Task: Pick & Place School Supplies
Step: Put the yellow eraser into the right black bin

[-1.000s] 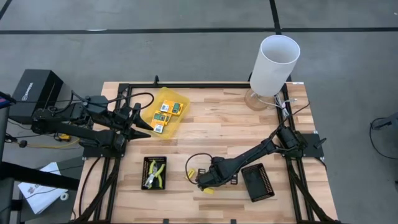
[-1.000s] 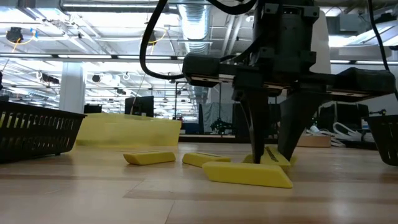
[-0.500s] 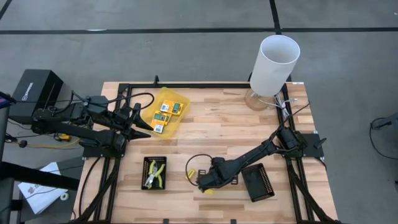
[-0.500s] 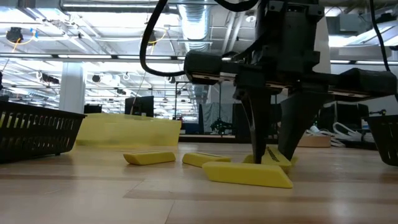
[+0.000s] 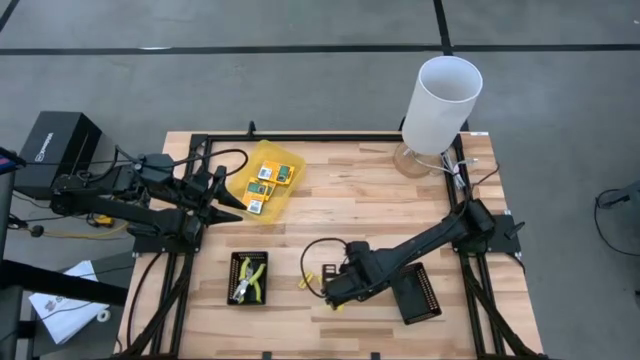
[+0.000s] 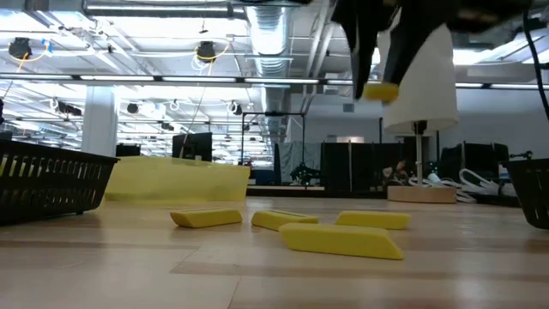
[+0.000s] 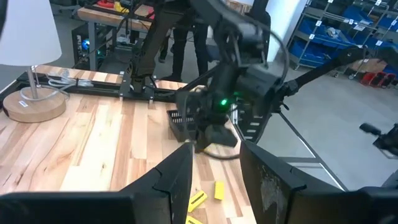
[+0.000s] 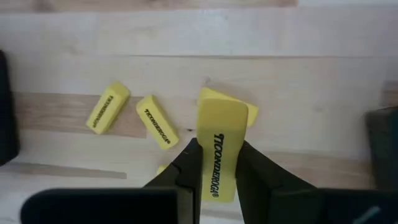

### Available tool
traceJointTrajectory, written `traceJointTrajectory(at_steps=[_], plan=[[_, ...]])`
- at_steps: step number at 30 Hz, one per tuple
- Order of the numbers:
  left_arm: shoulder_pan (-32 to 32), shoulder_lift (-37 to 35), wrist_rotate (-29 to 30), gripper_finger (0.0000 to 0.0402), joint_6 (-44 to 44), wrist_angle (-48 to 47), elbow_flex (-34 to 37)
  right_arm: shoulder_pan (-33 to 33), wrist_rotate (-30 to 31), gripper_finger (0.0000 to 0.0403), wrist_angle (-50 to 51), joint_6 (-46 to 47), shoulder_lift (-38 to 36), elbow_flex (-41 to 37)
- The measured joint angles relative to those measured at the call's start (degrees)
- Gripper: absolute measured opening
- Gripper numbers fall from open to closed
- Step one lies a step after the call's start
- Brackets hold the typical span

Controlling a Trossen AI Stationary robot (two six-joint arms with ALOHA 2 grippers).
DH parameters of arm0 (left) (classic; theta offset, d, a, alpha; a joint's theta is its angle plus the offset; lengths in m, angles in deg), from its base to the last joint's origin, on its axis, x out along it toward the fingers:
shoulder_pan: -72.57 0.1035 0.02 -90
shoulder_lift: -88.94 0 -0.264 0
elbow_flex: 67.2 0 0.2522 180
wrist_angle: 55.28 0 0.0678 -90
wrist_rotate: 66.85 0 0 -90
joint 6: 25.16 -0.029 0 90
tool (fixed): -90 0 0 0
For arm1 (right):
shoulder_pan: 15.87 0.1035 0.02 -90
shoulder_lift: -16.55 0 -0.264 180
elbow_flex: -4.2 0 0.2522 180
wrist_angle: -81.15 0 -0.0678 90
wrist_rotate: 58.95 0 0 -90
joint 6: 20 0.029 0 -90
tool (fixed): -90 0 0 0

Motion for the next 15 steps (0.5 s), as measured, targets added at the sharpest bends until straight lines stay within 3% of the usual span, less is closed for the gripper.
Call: traceJointTrajectory(at_steps=[7, 15], plan=[[0.0, 0.0, 0.0, 0.0129, 0.0, 0.01, 0.0, 2.6, -1.96, 0.0057, 9.36, 1.07, -2.82, 2.71], [0.0, 0.01, 0.0, 0.0129, -0.15, 0.04, 0.0, 6.14, -8.31, 0.0057, 16.7, 3.33, -6.36, 2.71]])
